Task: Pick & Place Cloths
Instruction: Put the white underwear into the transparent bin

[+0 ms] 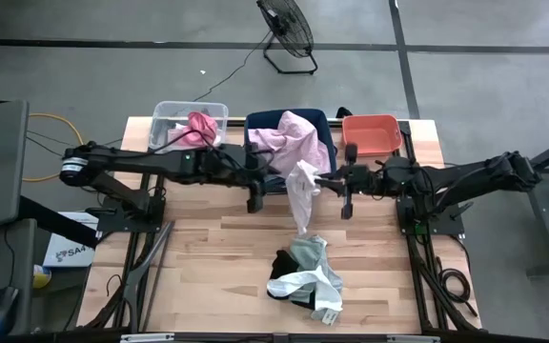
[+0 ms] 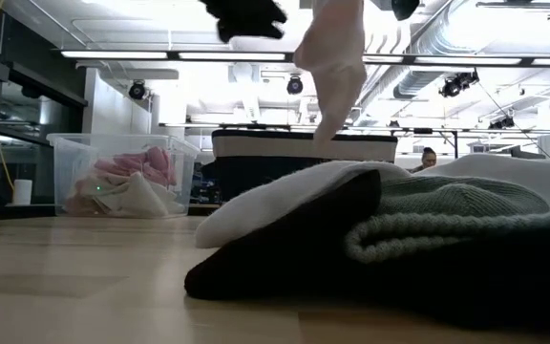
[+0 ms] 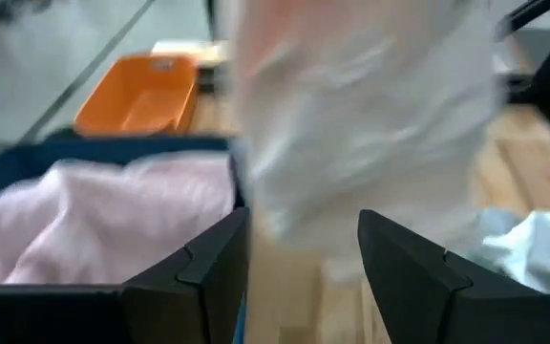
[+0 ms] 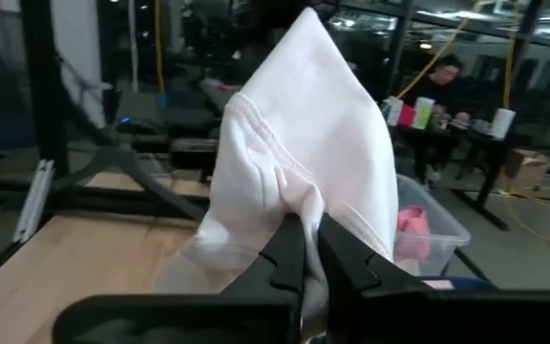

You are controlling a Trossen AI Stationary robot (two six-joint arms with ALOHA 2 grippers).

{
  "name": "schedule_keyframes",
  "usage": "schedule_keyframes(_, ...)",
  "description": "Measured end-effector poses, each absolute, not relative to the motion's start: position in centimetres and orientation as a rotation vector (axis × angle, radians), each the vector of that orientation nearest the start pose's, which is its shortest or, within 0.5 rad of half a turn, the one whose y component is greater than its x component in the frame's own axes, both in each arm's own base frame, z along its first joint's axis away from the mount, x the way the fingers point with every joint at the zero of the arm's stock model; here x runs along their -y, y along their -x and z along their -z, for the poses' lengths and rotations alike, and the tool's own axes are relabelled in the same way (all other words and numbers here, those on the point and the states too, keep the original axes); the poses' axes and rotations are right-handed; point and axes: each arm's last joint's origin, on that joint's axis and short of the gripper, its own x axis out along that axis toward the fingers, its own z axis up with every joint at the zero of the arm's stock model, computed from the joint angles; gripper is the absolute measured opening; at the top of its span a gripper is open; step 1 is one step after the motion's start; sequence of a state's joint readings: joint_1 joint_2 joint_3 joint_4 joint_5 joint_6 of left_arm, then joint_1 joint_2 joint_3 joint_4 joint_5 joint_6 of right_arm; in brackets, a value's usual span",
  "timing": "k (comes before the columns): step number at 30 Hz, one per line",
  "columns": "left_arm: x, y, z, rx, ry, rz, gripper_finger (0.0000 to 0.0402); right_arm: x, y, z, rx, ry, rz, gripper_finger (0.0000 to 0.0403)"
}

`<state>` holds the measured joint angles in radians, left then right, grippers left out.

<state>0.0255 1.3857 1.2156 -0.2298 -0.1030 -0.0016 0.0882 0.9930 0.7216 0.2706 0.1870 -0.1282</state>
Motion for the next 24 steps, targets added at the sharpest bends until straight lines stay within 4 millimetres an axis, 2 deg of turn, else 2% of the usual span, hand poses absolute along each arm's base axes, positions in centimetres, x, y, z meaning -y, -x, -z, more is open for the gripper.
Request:
schedule_keyframes(5,-1.1,-32.6,-33.5,-0.377,-0.098,-0.102,0.0191,-0.9,-22.4,-31.9,0.016,0.105,0.124,0.0004)
schedule_keyframes(12,-1.1,-33.9,-32.8,-0.358,-0.404,-0.048,0.0191,-0.3,-22.3,-31.9,0.013,0.067,0.265,0.0004)
schedule_keyframes(17,-1.1,-34.2,-32.7,-0.364,-0.595,-0.017,0.0191,-0.2,-22.1,-32.0,0.022,0.04,0.321,0.0004)
schedule_keyframes(24,-1.3,-34.2,-32.7,-0.373,-0.734,-0.057,0.0191,-0.2,-22.1,-32.0,0.02,0.015,0.32,0.0004)
